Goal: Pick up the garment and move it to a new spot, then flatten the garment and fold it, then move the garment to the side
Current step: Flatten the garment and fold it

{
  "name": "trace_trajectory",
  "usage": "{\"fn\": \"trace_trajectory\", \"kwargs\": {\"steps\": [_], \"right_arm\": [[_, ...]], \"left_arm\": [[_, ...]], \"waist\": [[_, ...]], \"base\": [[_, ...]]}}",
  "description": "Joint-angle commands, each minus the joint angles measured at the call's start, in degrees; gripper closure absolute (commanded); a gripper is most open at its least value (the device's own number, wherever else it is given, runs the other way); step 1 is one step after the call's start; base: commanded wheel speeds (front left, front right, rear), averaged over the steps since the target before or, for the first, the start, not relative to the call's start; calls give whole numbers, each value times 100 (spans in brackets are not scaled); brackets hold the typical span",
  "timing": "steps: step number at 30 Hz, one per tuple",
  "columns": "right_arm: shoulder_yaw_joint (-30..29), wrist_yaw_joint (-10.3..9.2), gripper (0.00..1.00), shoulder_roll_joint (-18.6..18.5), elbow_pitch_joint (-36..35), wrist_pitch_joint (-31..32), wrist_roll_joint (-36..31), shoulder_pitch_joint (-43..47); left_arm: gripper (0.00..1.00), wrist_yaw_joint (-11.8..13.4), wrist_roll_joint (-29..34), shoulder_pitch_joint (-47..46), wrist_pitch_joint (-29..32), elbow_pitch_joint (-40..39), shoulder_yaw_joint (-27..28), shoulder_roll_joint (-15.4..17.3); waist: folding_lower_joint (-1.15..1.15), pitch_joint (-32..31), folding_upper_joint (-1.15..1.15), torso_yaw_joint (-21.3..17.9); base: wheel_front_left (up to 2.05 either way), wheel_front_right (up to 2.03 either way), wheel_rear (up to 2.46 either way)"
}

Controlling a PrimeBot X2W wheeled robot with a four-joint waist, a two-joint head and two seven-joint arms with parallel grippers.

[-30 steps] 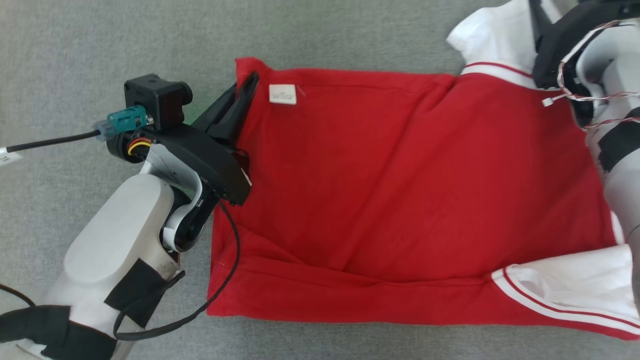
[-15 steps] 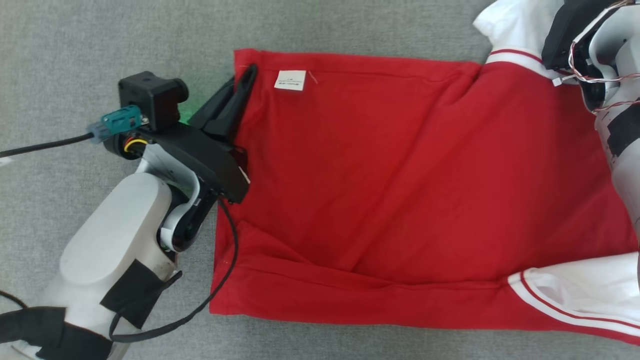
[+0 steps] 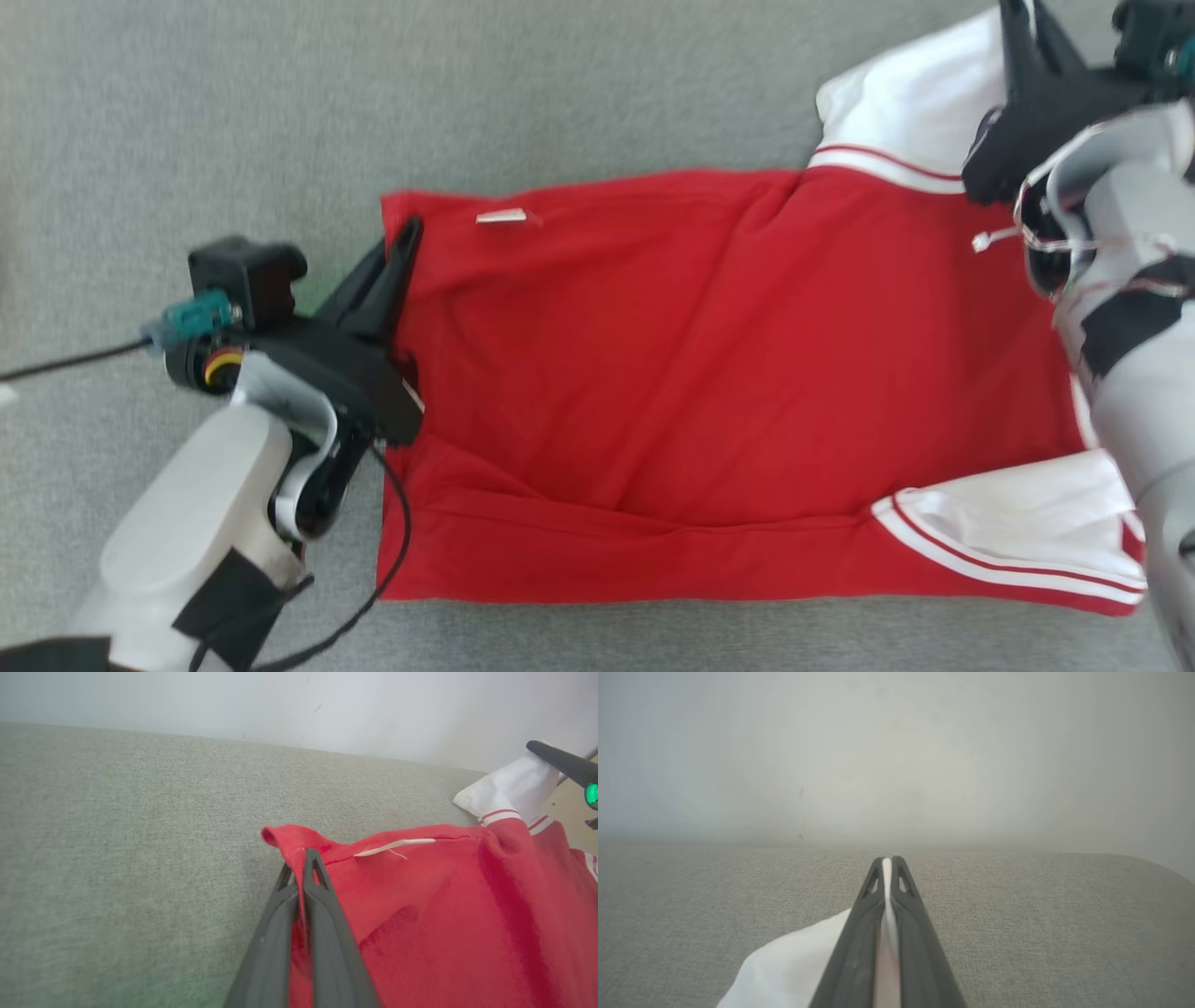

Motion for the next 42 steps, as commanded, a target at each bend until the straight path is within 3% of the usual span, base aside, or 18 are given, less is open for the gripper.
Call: {"fn": "trace_trajectory", "kwargs": {"steps": [1, 15, 20, 27, 29, 42], "right_arm": [[35, -14, 100, -32, -130, -54, 150, 192], [441, -14, 100, -552, -2247, -223, 1411, 2458], [-47, -14, 100, -638, -3152, -221, 1763, 3640], [-643, -14, 100, -465, -4321, -213, 1974, 5058], [-815, -14, 100, -378, -4621, -177, 1993, 5431], [-1545, -14, 100, -113, -4838, -30, 1764, 6258]], "left_arm": [[100, 7, -21, 144, -43, 33, 0, 25], [100, 181, -20, 1070, -507, 27, -37, 100], [100, 246, 55, 1384, -677, 54, -49, 64], [100, 289, 301, 1503, -858, 138, 180, 122], [100, 194, 458, 1619, -861, 96, 222, 96], [100, 58, 1092, 2555, -868, -339, 1002, -214]], "waist": [[0, -330, 0, -218], [0, -1151, 0, -442], [0, -1347, 0, -451], [0, -1498, 0, -548], [0, -1499, 0, -615], [0, -1559, 0, -583]], "base": [[0, 0, 0], [0, 0, 0], [0, 0, 0], [0, 0, 0], [0, 0, 0], [0, 0, 0]]}}
